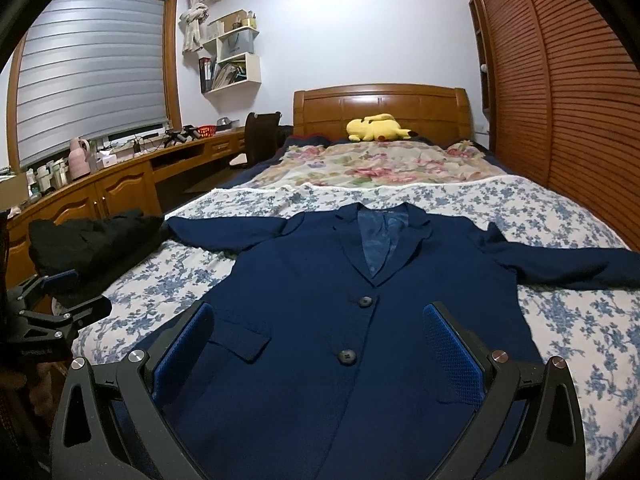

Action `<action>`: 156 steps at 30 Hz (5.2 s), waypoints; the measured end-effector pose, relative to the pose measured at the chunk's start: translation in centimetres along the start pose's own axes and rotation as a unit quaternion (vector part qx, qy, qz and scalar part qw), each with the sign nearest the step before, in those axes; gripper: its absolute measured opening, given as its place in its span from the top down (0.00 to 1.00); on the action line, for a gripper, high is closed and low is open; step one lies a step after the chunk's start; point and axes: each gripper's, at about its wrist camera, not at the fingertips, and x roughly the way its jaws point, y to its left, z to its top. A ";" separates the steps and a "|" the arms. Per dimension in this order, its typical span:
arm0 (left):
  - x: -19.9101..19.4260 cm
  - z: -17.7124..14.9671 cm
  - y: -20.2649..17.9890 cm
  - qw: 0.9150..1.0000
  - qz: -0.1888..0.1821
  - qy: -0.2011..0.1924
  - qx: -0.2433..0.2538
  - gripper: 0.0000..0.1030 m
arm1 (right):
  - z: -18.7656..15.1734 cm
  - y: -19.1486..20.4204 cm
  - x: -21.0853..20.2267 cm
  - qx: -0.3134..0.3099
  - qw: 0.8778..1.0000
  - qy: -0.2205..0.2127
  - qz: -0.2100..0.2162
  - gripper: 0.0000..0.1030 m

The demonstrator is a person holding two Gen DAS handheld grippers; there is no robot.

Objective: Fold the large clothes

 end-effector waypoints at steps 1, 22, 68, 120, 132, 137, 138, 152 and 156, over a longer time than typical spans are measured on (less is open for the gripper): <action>0.4 0.1 0.1 1.000 -0.002 0.002 0.001 0.00 | 0.0 0.0 0.4 0.000 1.000 0.004 0.001 0.00; 7.7 6.6 4.5 0.999 0.035 0.017 0.018 0.00 | 4.4 0.4 10.7 -0.044 0.997 0.054 0.040 0.00; 29.7 8.5 14.8 0.963 -0.024 0.173 -0.203 0.39 | 2.9 -0.6 19.7 -0.048 0.988 0.127 0.072 0.00; 28.6 9.4 14.4 0.982 0.011 0.158 -0.101 0.34 | 2.6 -0.7 19.8 -0.047 0.988 0.130 0.073 0.00; 32.3 7.4 13.3 0.975 0.033 0.199 -0.089 0.41 | 2.6 -0.6 19.8 -0.046 0.988 0.130 0.073 0.00; 32.4 7.0 13.8 0.975 0.012 0.197 -0.101 0.64 | 2.5 -0.6 19.8 -0.046 0.988 0.130 0.074 0.00; 32.5 7.1 13.9 0.975 0.011 0.198 -0.104 0.71 | 2.5 -0.6 19.8 -0.046 0.988 0.130 0.073 0.00; 23.4 12.7 6.7 0.995 -0.027 0.079 -0.049 0.96 | 2.8 -0.9 19.2 -0.040 0.988 0.133 0.064 0.00; 18.6 14.8 0.7 0.997 -0.066 0.032 0.009 0.96 | 3.4 -1.9 16.9 -0.045 0.990 0.123 0.056 0.00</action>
